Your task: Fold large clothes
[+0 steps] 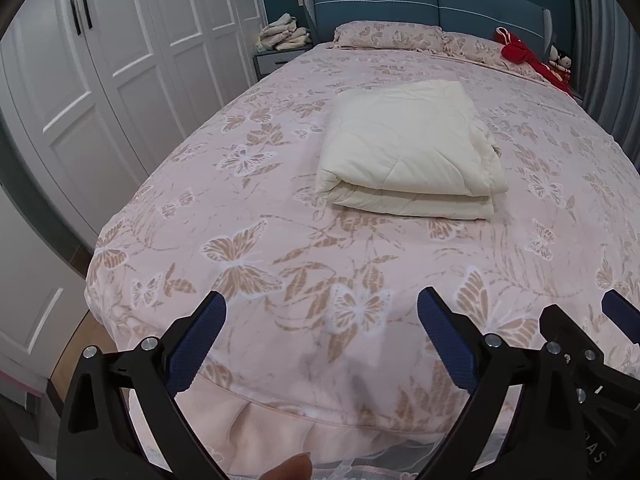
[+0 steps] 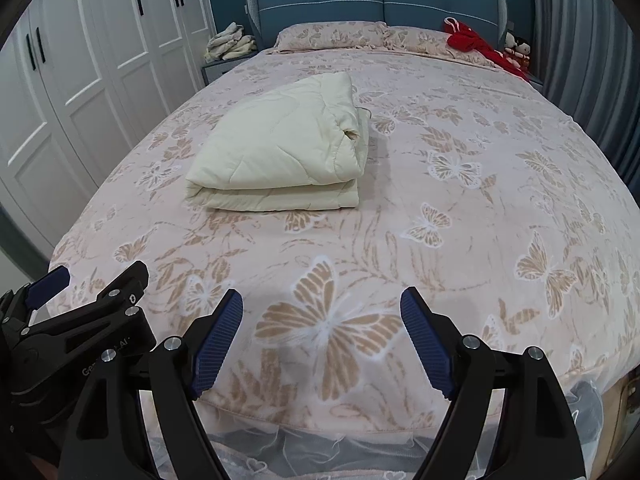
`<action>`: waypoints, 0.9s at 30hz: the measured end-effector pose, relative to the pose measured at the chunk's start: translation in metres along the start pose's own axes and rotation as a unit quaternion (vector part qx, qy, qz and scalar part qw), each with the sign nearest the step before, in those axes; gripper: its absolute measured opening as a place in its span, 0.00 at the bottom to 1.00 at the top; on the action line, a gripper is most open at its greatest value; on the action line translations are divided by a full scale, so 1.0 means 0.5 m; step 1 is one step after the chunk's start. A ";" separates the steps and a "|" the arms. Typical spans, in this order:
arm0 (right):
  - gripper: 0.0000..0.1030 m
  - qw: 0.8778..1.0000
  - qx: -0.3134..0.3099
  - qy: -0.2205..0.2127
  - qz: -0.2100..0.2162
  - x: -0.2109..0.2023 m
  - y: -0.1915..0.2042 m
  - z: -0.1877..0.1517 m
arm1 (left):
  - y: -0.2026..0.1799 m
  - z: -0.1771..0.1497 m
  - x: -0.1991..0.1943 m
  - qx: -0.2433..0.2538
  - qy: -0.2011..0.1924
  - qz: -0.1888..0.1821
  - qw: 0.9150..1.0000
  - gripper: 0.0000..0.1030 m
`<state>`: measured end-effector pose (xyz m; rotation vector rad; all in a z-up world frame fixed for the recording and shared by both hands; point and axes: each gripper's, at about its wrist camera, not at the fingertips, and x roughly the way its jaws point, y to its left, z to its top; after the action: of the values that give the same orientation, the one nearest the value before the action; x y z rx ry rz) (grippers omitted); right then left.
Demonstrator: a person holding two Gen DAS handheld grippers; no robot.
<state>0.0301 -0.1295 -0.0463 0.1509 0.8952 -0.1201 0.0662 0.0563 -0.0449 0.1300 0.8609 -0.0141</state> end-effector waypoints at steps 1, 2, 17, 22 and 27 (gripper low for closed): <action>0.77 1.000 -0.002 -0.002 0.000 -0.003 0.001 -0.002 | 0.002 -0.002 -0.001 -0.002 -0.001 0.001 1.000 0.94; 0.77 1.000 -0.004 -0.003 0.001 -0.004 0.002 -0.003 | 0.005 -0.004 -0.003 -0.007 -0.001 0.002 1.000 0.95; 0.78 1.000 -0.013 -0.007 -0.006 -0.021 0.005 -0.019 | 0.008 -0.022 -0.012 0.006 -0.008 -0.009 1.000 0.95; 0.78 1.000 -0.021 -0.007 -0.007 -0.022 0.016 -0.026 | 0.007 -0.025 -0.008 0.010 0.003 0.005 1.000 0.95; 0.78 1.000 -0.019 -0.007 -0.006 -0.022 0.020 -0.026 | 0.019 -0.025 0.004 -0.016 0.028 -0.010 0.999 0.95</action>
<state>0.0149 -0.1170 -0.0449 0.1093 0.8843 -0.1147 0.0586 0.0672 -0.0533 0.0926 0.9173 -0.0157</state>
